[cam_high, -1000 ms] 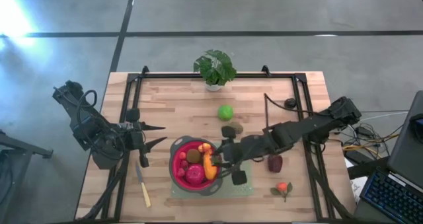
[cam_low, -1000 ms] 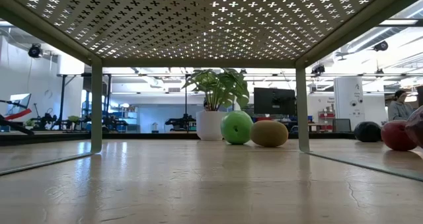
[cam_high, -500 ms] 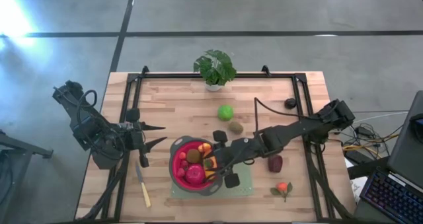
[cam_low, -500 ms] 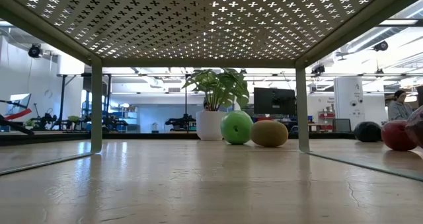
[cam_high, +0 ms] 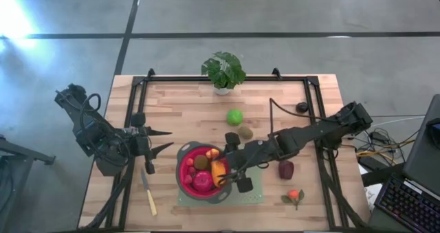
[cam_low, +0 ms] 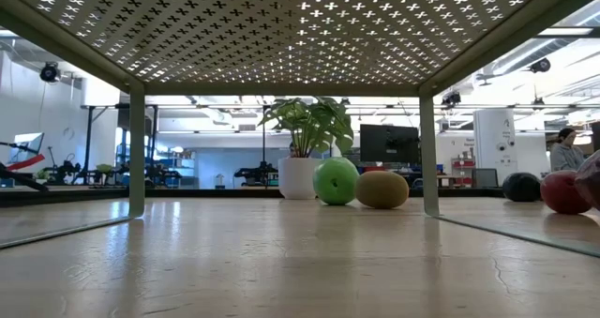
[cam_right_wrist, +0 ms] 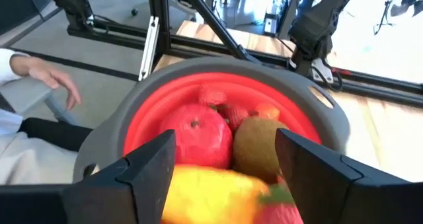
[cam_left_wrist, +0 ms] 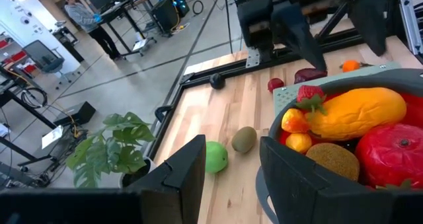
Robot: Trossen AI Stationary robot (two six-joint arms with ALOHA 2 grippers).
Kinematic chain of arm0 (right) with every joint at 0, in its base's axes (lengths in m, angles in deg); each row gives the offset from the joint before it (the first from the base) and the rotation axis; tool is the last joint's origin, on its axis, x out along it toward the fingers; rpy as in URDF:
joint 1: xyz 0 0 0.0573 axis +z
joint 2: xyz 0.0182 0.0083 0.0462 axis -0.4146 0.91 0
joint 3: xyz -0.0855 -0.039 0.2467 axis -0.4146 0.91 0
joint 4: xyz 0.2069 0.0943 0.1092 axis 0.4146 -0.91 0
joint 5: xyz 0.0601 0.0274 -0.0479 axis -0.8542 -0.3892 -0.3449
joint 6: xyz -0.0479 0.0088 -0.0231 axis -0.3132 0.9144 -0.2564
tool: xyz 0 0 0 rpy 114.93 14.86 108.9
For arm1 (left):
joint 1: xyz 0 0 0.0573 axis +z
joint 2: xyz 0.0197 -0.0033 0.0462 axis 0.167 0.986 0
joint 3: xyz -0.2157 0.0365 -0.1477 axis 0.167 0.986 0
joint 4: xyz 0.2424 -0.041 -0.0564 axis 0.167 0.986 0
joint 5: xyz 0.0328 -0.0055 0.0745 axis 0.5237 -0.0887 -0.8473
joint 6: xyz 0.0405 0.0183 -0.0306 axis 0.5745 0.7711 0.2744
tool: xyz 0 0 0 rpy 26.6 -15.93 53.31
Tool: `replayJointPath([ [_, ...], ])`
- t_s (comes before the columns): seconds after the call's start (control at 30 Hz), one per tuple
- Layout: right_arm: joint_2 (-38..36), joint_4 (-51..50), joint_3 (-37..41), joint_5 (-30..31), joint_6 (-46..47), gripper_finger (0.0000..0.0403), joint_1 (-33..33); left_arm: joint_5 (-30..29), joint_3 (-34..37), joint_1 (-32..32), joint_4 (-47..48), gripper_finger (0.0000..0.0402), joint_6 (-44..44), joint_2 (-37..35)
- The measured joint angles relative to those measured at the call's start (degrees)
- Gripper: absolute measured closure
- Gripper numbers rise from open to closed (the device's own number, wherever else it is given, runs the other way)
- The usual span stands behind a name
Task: Pick & Place Fruit
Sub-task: Put the kiwi into the red strainer
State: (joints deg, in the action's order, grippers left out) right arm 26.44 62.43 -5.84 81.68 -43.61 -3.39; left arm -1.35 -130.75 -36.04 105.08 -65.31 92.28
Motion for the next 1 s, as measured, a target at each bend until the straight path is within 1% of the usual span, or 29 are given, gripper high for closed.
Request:
replayJointPath([
  [0.2,-3.8,-8.8,0.0,0.5,3.7,0.0178,0.5,0.0,0.0,0.0,0.0,0.0252,0.0,0.0],
  [0.3,-6.4,-15.5,0.0,3.4,7.4,0.0191,1.4,0.0,0.0,0.0,0.0,0.0252,0.0,0.0],
  [0.6,-13.3,-37.7,0.0,19.5,21.3,0.0225,6.4,0.0,0.0,0.0,0.0,0.0252,0.0,0.0],
  [0.77,-17.2,-47.9,0.5,28.9,29.4,0.0233,5.4,0.0,0.0,0.0,0.0,0.0252,0.0,0.0],
  [0.9,-21.0,-51.7,1.2,29.2,30.7,0.0226,1.2,0.0,0.0,0.0,0.0,0.0252,0.0,0.0],
  [1.0,-24.3,-52.6,2.4,26.3,28.5,0.0217,-4.1,0.0,0.0,0.0,0.0,0.0252,0.0,0.0],
])
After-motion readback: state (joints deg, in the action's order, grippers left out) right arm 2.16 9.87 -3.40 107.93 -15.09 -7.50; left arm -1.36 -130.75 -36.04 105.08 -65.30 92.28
